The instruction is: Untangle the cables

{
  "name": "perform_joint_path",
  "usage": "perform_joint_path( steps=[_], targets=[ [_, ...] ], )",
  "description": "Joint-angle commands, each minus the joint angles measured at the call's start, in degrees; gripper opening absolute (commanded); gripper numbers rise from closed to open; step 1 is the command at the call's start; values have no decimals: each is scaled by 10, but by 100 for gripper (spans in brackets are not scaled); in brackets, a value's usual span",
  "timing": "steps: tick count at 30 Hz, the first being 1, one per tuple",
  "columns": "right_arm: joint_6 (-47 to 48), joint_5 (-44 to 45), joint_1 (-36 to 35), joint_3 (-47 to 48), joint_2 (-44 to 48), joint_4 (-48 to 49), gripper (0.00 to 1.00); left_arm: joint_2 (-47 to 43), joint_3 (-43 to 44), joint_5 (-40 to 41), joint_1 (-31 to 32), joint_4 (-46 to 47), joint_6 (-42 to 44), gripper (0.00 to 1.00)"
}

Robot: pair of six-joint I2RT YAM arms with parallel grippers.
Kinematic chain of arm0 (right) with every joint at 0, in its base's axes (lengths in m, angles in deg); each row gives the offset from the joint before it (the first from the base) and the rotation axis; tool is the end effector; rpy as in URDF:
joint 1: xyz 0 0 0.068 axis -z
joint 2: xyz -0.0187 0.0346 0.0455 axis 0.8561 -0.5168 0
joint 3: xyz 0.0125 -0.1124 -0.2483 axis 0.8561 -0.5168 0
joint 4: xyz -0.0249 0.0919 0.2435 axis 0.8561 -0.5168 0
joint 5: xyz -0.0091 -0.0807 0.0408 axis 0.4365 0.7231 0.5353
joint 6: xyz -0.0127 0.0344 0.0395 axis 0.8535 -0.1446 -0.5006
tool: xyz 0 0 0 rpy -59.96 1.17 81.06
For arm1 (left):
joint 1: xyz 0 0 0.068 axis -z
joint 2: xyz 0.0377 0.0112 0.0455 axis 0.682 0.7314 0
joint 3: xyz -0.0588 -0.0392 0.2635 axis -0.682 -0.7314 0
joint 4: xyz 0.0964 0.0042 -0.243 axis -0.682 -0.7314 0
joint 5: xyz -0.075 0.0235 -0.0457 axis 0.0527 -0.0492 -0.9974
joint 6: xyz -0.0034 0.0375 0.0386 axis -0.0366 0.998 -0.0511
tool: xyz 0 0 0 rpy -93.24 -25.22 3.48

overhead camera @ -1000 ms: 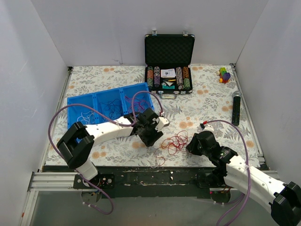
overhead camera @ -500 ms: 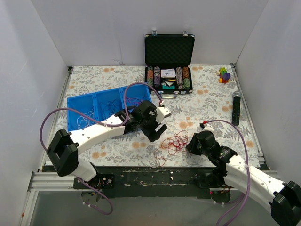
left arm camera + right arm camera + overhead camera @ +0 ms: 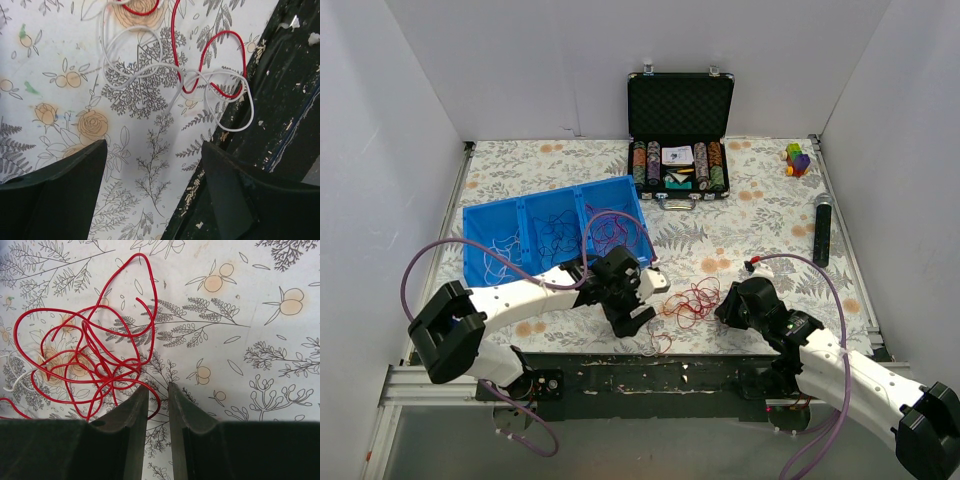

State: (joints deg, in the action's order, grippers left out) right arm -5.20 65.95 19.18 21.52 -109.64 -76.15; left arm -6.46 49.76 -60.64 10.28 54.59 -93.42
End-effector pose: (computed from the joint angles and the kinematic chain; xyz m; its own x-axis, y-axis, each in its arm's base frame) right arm 0.1147 0.0853 0.1511 -0.7185 0.2975 -0.6287 0.0050 0.9061 0.4230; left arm 0.1473 -0.2136 0.1965 -0.8533 0.4446 -0.2724 0.5209 0.7510 -0.4057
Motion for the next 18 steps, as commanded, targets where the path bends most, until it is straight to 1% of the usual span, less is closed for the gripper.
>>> perform_joint_path(
  steps=[1,5,10,13,16,18],
  targets=[
    [5,12,2,8,-6,2,30,-5,4,-19,1,55,8,76],
    [5,12,2,9,-5,2,30,3,-7,7,1,103,11,73],
    [3,12,2,9,-4,3,30,27,-10,-11,2,116,11,72],
    [2,13,2,9,-2,3,30,30,-24,-7,2,132,18,71],
    [4,13,2,8,0,1,30,35,-36,-4,2,137,33,65],
    [5,15,2,8,1,0,30,34,-44,0,2,143,44,56]
  ],
)
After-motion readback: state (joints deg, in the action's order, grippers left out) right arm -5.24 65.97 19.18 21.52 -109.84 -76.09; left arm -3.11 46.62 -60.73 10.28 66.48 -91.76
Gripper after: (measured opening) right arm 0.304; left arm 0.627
